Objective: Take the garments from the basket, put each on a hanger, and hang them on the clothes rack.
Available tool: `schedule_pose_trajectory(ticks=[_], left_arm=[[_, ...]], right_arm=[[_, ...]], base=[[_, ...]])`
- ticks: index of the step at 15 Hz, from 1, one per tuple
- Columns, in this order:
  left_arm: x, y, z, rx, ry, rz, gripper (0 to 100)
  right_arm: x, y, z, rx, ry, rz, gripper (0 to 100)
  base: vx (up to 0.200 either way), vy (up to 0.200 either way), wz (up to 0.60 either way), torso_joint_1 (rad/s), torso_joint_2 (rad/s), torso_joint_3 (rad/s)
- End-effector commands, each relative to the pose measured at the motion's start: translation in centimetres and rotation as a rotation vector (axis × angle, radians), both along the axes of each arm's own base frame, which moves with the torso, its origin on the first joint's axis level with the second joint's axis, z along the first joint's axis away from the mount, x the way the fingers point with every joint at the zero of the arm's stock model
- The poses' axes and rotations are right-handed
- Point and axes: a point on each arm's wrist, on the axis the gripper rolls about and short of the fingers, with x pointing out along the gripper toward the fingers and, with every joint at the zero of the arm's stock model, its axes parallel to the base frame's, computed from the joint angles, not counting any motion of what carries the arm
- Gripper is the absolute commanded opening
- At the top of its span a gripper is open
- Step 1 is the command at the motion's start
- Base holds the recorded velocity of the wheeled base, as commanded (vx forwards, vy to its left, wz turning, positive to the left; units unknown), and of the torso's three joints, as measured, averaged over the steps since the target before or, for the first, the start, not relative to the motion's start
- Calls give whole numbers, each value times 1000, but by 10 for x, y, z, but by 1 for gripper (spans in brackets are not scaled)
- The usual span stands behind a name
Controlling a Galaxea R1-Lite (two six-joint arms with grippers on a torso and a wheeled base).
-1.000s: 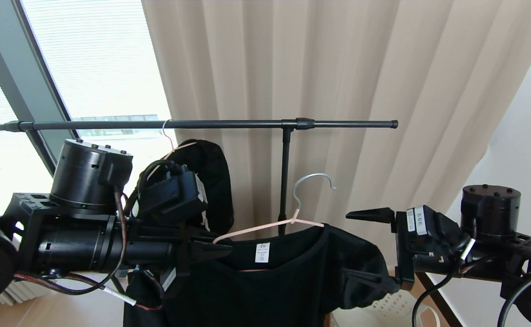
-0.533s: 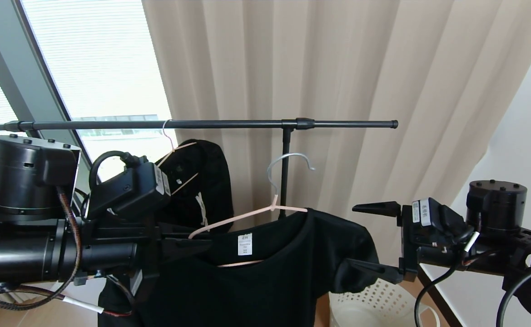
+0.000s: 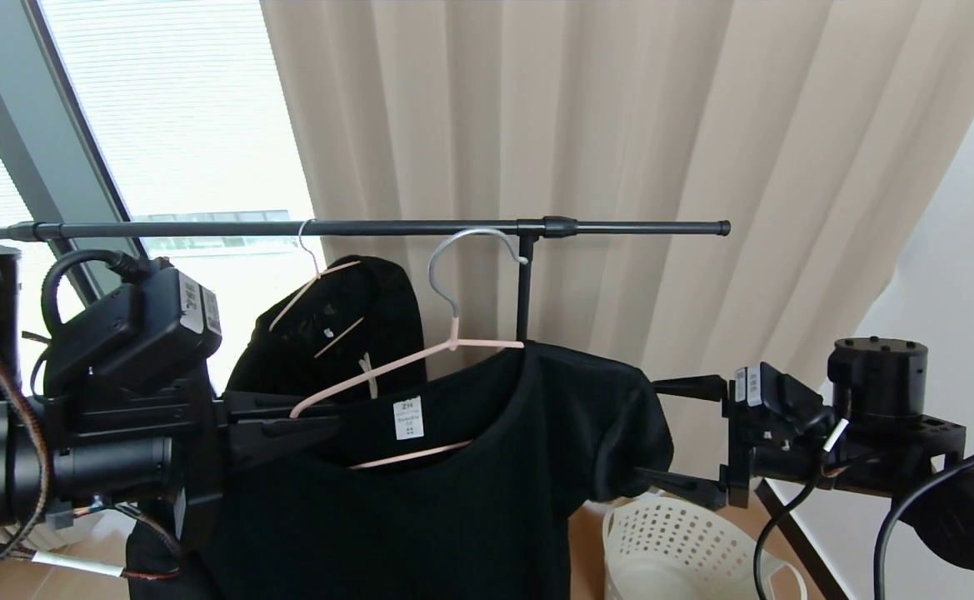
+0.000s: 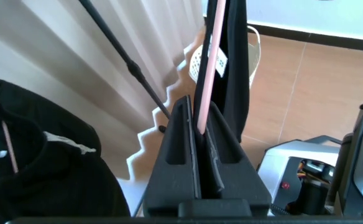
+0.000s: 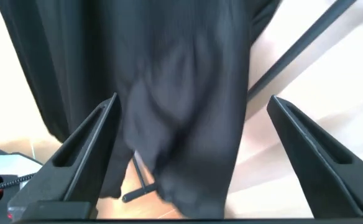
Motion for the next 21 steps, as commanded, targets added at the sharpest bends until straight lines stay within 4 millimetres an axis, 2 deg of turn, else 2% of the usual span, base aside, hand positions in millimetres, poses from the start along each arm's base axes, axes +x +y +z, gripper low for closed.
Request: schedule_pose_trajectory(ticks=[1,4,5,8,11,15,21], left_arm=[[-6,3,6,-13,-26,6,0],[-13,6,6,-19,-34,9,0],[-16,7,5,-20,-33,10,0],[-18,8,2,-18,-26,12,0],[-22,14,-2,-21,-11,39,0],[-23,20,-5,-21,-7,71,0],[-19,28,-7,-28,16,122,0]], right_arm=[[10,-3,-15,-7,43,-16,100],[15,-7,-16,-7,41,-30,100],[16,-6,-15,-7,38,-31,0],[20,-11,-12,-8,26,-60,0],[30,-29,-7,-3,5,-121,0],[44,-54,-11,19,44,-212,0],[44,-55,-13,21,53,-217,0]], base=[[0,0,0,0,0,0],[0,0,0,0,0,0],[0,0,0,0,0,0],[0,0,0,0,0,0],[0,0,0,0,0,0],[0,0,0,0,0,0],[0,0,0,0,0,0]])
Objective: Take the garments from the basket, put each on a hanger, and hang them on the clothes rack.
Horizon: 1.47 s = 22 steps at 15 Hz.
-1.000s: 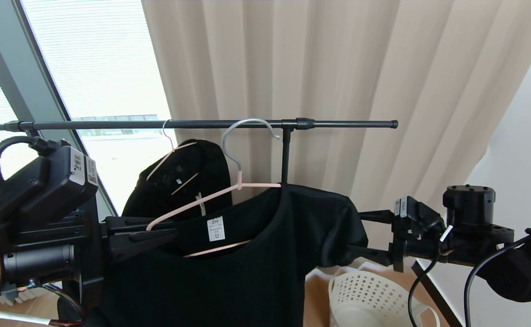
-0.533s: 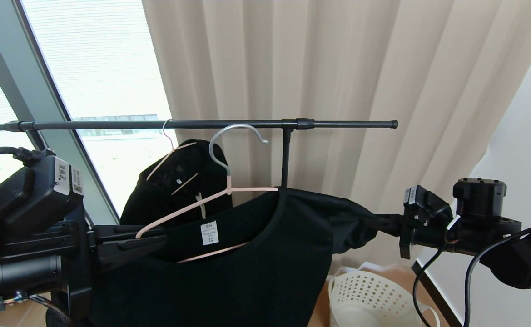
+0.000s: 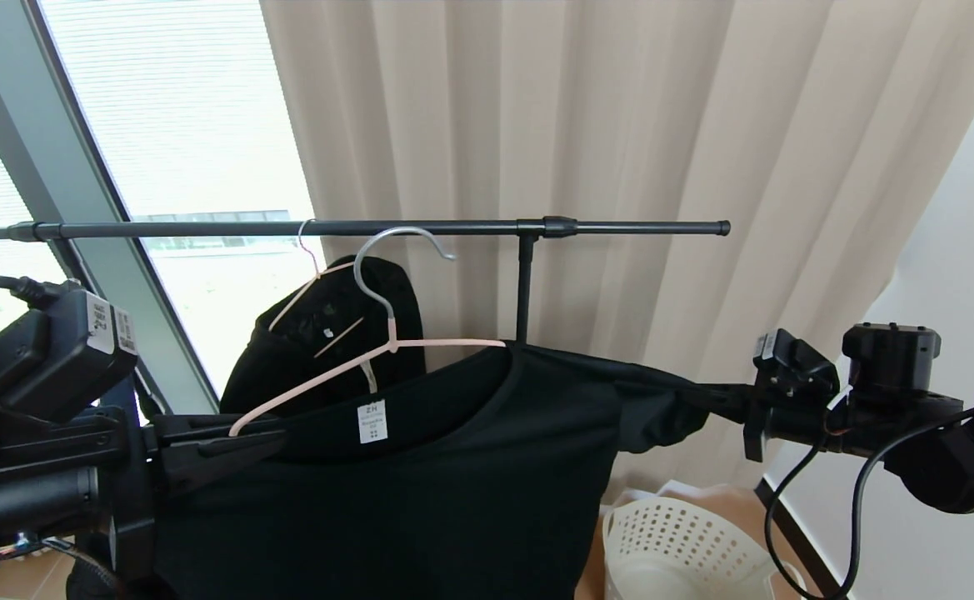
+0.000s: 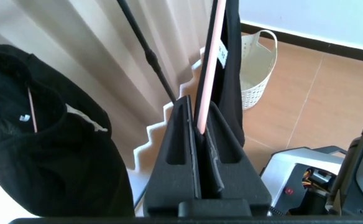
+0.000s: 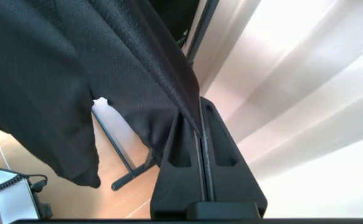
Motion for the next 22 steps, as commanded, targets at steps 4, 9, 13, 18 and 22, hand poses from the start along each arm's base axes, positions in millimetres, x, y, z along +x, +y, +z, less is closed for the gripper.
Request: schedule_pose_trajectory(ticks=[4,9,13,18,22], left_arm=[[15,-3,-9,-12,78,26,0],[35,-6,-11,-48,119,118,0],[58,-11,-8,-92,188,229,0],[96,-19,-15,-96,253,354,0],[129,-33,-19,-127,298,451,0]], right_arm=[[-5,6,2,0,2,18,0],[-23,21,24,0,-58,69,100],[-42,55,64,84,-55,16,100],[-59,84,117,259,-48,-125,100],[-59,85,144,326,49,-172,100]], base=[[0,0,0,0,0,0],[0,0,0,0,0,0],[0,0,0,0,0,0],[0,0,0,0,0,0],[0,0,0,0,0,0]])
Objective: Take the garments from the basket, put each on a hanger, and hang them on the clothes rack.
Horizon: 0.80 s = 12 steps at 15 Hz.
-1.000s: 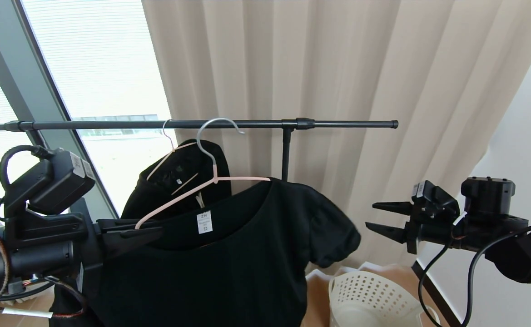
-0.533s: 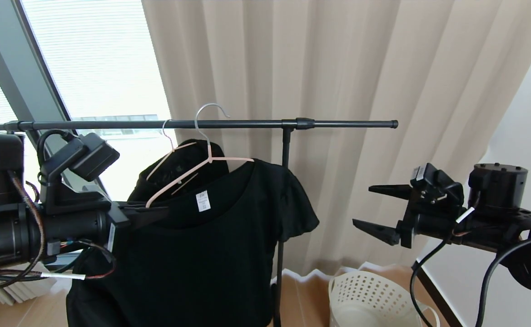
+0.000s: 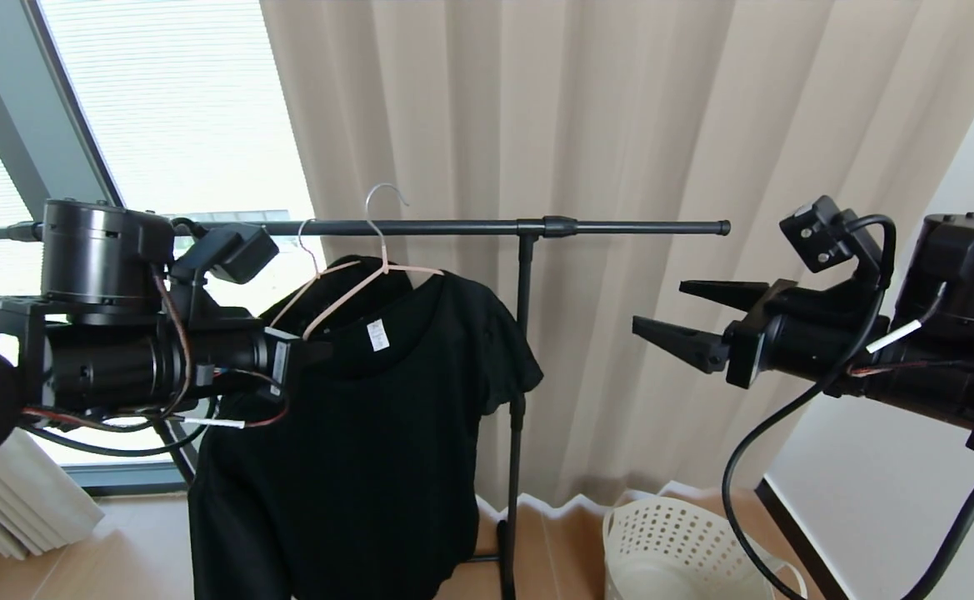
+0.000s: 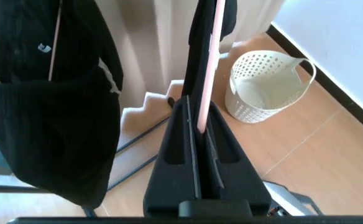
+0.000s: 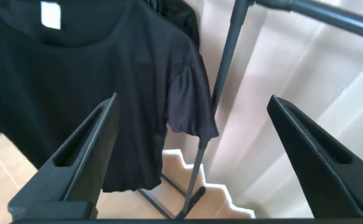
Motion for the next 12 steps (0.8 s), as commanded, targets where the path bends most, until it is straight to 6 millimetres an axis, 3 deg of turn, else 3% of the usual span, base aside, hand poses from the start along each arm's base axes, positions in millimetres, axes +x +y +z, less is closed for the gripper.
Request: schedule_pose_trajectory(ticks=[1,7,12], left_arm=[[21,-11,-11,2,40,19,0],[66,-34,-17,9,35,146,0],[85,-41,-28,4,55,178,0]], right_arm=[[-2,0,21,41,-24,-8,100],[0,-1,24,44,-13,-27,100],[-1,-1,24,44,-15,-27,100]], base=[[0,0,0,0,0,0],[0,0,0,0,0,0],[0,0,0,0,0,0]])
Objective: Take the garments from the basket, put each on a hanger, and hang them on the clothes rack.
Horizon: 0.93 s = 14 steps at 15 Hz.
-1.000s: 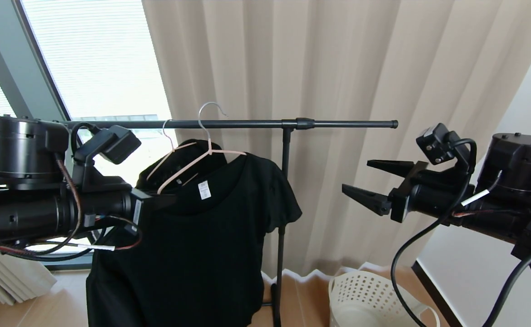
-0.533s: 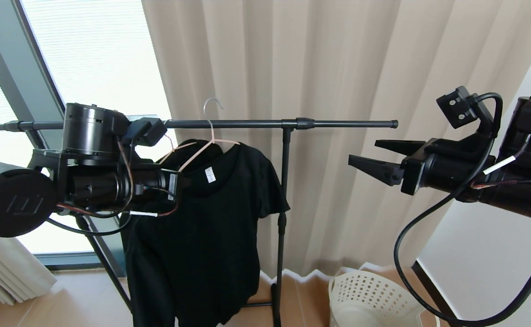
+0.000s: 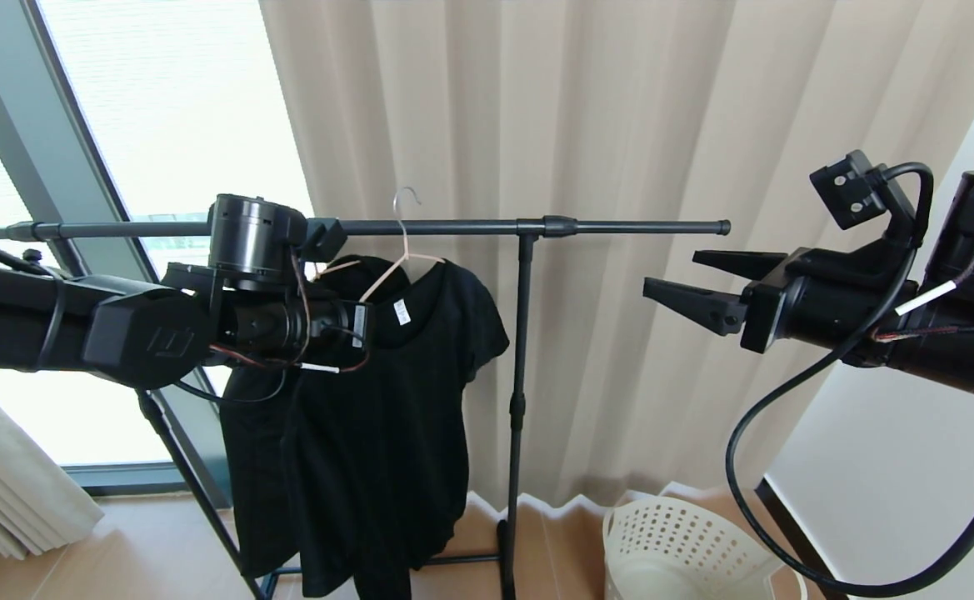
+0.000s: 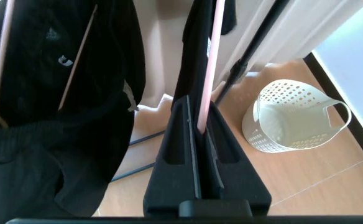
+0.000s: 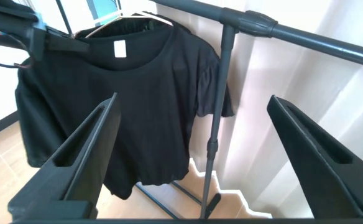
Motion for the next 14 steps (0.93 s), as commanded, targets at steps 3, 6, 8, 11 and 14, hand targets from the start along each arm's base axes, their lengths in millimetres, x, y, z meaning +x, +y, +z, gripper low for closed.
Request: schedule_pose_trajectory(ticks=[3,6,8,11,14], left_arm=[[20,-7,-17,1,31,6,0],[30,-11,-21,-13,35,13,0],[35,-12,-25,-12,39,13,0],[42,-15,-30,-11,44,14,0],[46,-16,-34,-11,49,14,0]], right_arm=[[0,0,-2,-1,4,0,100],[0,0,-2,-3,6,0,100],[1,0,-3,-4,8,-2,100],[1,0,-5,-6,13,-2,100],[2,0,-5,-8,14,-2,100]], base=[[0,0,0,0,0,0],[0,0,0,0,0,0],[0,0,0,0,0,0],[0,0,0,0,0,0],[0,0,0,0,0,0]])
